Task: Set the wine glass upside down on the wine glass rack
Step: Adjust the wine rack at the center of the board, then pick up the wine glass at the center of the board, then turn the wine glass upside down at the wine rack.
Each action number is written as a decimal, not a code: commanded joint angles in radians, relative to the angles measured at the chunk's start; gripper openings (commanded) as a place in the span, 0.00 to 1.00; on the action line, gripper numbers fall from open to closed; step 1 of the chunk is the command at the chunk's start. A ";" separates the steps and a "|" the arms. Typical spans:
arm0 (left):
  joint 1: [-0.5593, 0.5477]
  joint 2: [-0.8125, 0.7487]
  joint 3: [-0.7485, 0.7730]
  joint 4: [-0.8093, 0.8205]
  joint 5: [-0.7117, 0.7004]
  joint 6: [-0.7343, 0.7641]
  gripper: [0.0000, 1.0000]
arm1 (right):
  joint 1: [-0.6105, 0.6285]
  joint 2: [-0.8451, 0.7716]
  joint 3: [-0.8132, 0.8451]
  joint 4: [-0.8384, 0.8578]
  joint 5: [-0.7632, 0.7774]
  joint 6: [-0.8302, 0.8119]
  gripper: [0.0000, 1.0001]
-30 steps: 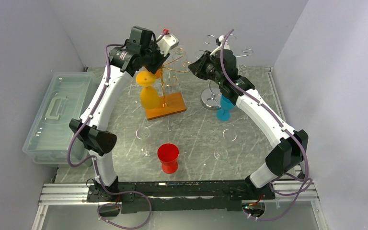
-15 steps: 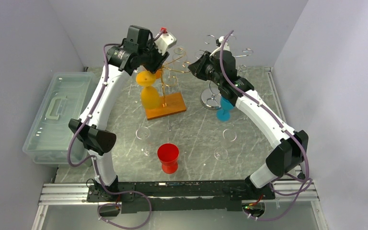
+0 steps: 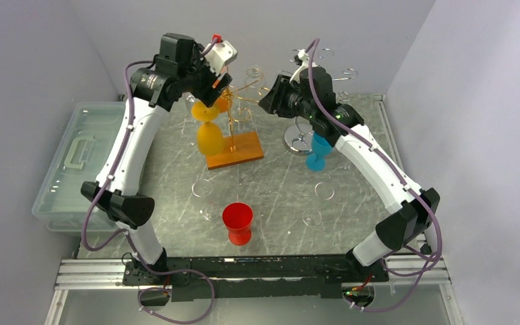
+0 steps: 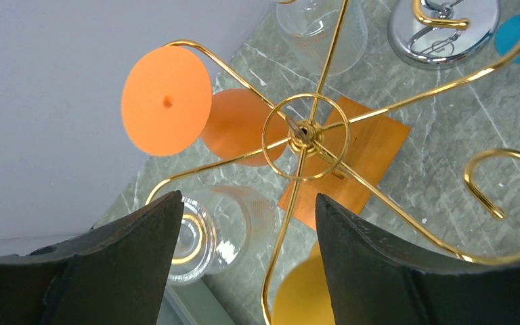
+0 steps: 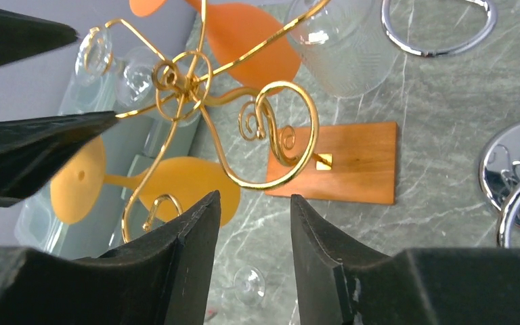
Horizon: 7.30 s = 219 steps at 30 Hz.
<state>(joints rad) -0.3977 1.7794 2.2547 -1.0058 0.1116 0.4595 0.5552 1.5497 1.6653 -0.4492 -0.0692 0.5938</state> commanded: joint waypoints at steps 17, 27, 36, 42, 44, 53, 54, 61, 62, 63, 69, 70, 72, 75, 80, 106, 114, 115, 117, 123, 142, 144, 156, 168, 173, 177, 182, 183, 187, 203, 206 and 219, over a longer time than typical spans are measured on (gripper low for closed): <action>0.000 -0.418 -0.202 -0.084 0.024 0.004 0.98 | 0.138 -0.224 -0.005 -0.293 0.058 -0.144 1.00; 0.000 -0.580 -0.402 -0.101 -0.025 -0.081 0.99 | 0.469 -0.023 -0.005 -0.256 0.199 -0.190 1.00; 0.000 -0.638 -0.493 -0.077 -0.097 -0.113 0.98 | 0.549 0.135 -0.024 -0.151 0.261 -0.193 0.80; 0.000 -0.639 -0.476 -0.093 -0.109 -0.124 0.96 | 0.557 0.187 -0.044 -0.082 0.279 -0.175 0.67; 0.000 -0.632 -0.458 -0.102 -0.141 -0.126 0.95 | 0.557 0.198 -0.044 -0.065 0.277 -0.172 0.66; 0.000 -0.624 -0.420 -0.114 -0.162 -0.102 0.94 | 0.558 0.257 -0.061 -0.005 0.233 -0.151 0.60; 0.000 -0.623 -0.414 -0.113 -0.164 -0.097 0.94 | 0.559 0.266 -0.061 -0.005 0.225 -0.149 0.58; 0.000 -0.612 -0.372 -0.109 -0.167 -0.069 0.94 | 0.560 0.314 -0.061 -0.004 0.210 -0.157 0.44; 0.000 -0.609 -0.361 -0.109 -0.166 -0.068 0.94 | 0.560 0.321 -0.055 -0.007 0.207 -0.160 0.42; 0.000 -0.606 -0.351 -0.109 -0.164 -0.067 0.94 | 0.560 0.331 -0.048 -0.012 0.203 -0.163 0.37; 0.000 -0.602 -0.331 -0.109 -0.156 -0.061 0.94 | 0.560 0.340 -0.002 -0.045 0.200 -0.186 0.05; 0.000 -0.606 -0.336 -0.107 -0.154 -0.059 0.94 | 0.560 0.328 -0.002 -0.045 0.203 -0.189 0.03; 0.000 -0.611 -0.344 -0.100 -0.153 -0.056 0.94 | 0.560 0.298 -0.002 -0.046 0.202 -0.199 0.00; 0.001 -0.611 -0.335 -0.101 -0.144 -0.064 0.96 | 0.560 0.239 0.005 -0.055 0.182 -0.212 0.00; 0.000 -0.609 -0.304 -0.110 -0.098 -0.085 0.99 | 0.560 0.076 -0.016 -0.058 0.163 -0.235 0.00; 0.000 -0.587 -0.385 -0.064 0.416 -0.284 0.99 | 0.505 -0.438 -0.124 0.149 0.438 -0.373 0.00; 0.000 -0.550 -0.399 0.005 0.409 -0.311 0.94 | 0.502 -0.491 -0.150 0.187 0.429 -0.381 0.00; 0.000 -0.547 -0.396 0.011 0.418 -0.309 0.92 | 0.502 -0.494 -0.153 0.193 0.424 -0.380 0.00; 0.000 -0.540 -0.391 0.026 0.444 -0.315 0.88 | 0.502 -0.501 -0.163 0.215 0.404 -0.378 0.00; 0.000 -0.519 -0.381 0.064 0.524 -0.330 0.65 | 0.502 -0.478 -0.183 0.271 0.343 -0.350 0.00; 0.000 -0.492 -0.285 0.062 0.399 0.138 0.00 | 0.470 -0.496 -0.218 0.134 0.287 -0.350 1.00; 0.000 -0.506 -0.297 0.092 0.393 0.204 0.00 | 0.449 -0.495 -0.189 0.057 0.248 -0.371 1.00; 0.000 -0.618 -0.435 0.262 0.407 0.492 0.00 | 0.272 -0.347 0.117 -0.337 -0.172 -0.515 1.00; 0.000 -0.659 -0.484 0.357 0.435 0.576 0.00 | 0.272 -0.213 0.087 -0.062 -0.411 -0.454 1.00; 0.000 -0.680 -0.512 0.393 0.450 0.588 0.00 | 0.279 -0.160 0.039 0.041 -0.455 -0.409 1.00; 0.000 -0.688 -0.527 0.424 0.456 0.584 0.00 | 0.295 -0.148 0.006 0.092 -0.435 -0.409 1.00; 0.000 -0.691 -0.541 0.440 0.470 0.594 0.00 | 0.304 -0.142 -0.027 0.119 -0.380 -0.411 0.87; 0.000 -0.692 -0.547 0.440 0.476 0.600 0.00 | 0.304 -0.152 -0.044 0.128 -0.363 -0.412 0.80; 0.000 -0.697 -0.562 0.444 0.490 0.569 0.29 | 0.304 -0.217 -0.140 0.184 -0.262 -0.432 0.48; 0.000 -0.555 -0.291 0.180 0.369 0.039 0.99 | 0.192 -0.418 -0.598 0.492 -0.064 -0.420 0.43; 0.000 -0.567 -0.311 0.137 0.380 -0.003 1.00 | 0.170 -0.401 -0.619 0.530 -0.072 -0.411 0.43; 0.000 -0.641 -0.426 0.144 0.359 0.005 1.00 | 0.090 -0.285 -0.616 0.647 -0.151 -0.383 0.71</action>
<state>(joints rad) -0.3962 1.1687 1.8381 -0.8799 0.4732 0.4900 0.6586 1.2335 1.0115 0.0704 -0.1757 0.1951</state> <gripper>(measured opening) 0.995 0.721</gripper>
